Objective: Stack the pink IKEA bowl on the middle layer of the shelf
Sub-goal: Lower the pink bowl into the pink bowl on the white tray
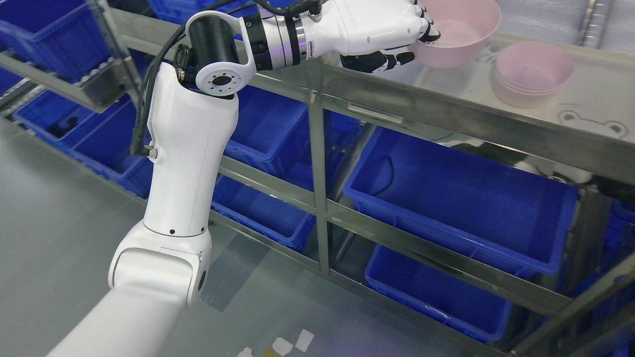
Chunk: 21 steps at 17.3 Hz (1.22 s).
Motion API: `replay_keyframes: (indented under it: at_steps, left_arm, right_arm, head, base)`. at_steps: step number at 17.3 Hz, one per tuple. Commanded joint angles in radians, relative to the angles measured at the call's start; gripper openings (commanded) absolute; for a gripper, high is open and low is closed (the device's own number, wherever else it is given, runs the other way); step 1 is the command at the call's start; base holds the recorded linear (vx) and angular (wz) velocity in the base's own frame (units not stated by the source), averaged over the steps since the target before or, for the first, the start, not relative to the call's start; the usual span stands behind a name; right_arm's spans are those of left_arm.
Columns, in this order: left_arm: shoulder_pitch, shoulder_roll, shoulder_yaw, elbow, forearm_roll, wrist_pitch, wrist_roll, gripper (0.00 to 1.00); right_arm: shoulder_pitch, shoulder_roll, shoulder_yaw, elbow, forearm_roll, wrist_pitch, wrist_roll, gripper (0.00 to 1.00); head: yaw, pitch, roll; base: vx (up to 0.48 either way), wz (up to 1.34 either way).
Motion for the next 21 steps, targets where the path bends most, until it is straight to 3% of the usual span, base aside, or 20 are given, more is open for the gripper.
replay_keyframes:
  at_steps: [1, 4, 21]
  left_arm:
    - [-0.046, 0.018, 0.045, 0.212, -0.115, 0.0, 0.008, 0.04]
    - [-0.031, 0.018, 0.042, 0.22, -0.218, 0.0, 0.002, 0.04]
    - [-0.025, 0.018, 0.031, 0.196, -0.229, 0.043, -0.042, 0.04]
  right_arm:
    - [0.023, -0.017, 0.0, -0.018, 0.0, 0.0, 0.0, 1.0]
    - [0.023, -0.017, 0.0, -0.018, 0.0, 0.0, 0.0, 1.0]
    - [0.023, -0.017, 0.0, -0.018, 0.0, 0.0, 0.0, 1.0]
  head:
    - [0.0, 0.0, 0.0]
    - [0.0, 0.0, 0.0]
    - [0.0, 0.0, 0.0]
  base:
    - [0.053, -0.84]
    - [0.066, -0.74]
    - [0.039, -0.23]
